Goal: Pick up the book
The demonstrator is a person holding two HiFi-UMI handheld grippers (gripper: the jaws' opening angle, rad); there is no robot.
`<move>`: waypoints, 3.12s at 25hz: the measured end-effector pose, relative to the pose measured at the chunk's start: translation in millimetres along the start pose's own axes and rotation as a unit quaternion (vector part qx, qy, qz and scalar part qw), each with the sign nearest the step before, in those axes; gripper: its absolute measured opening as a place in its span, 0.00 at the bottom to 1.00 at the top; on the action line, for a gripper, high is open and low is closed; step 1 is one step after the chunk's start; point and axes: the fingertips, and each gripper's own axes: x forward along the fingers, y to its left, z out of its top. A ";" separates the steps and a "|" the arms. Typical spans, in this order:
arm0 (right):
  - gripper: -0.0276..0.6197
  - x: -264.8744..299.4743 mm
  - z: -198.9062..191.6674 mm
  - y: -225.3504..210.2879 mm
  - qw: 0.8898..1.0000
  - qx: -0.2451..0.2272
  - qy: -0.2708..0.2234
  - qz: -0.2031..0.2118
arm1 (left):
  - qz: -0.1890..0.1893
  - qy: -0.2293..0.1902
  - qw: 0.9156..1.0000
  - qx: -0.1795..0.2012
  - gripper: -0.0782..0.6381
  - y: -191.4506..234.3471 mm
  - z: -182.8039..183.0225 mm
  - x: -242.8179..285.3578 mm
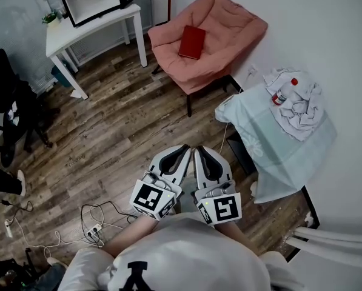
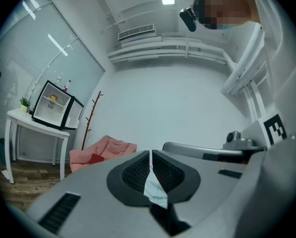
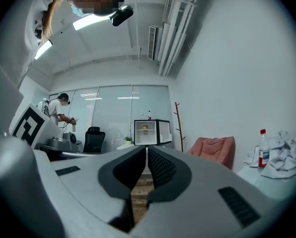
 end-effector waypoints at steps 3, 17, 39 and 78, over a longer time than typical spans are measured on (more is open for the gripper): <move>0.09 24.9 -1.5 -13.0 1.000 0.000 -0.002 0.001 | 0.008 -0.002 1.000 0.002 0.14 22.0 3.7 17.0; 0.09 187.4 -9.9 -148.0 0.999 -0.005 0.009 0.036 | 0.043 -0.023 0.999 -0.003 0.14 128.8 29.0 197.6; 0.09 288.4 -35.7 -240.6 0.998 0.024 0.020 0.050 | 0.075 -0.011 0.997 -0.003 0.14 194.9 28.7 308.3; 0.09 628.8 -80.0 -383.5 0.997 0.042 0.042 -0.057 | -0.013 0.025 1.000 -0.002 0.14 473.1 73.1 560.0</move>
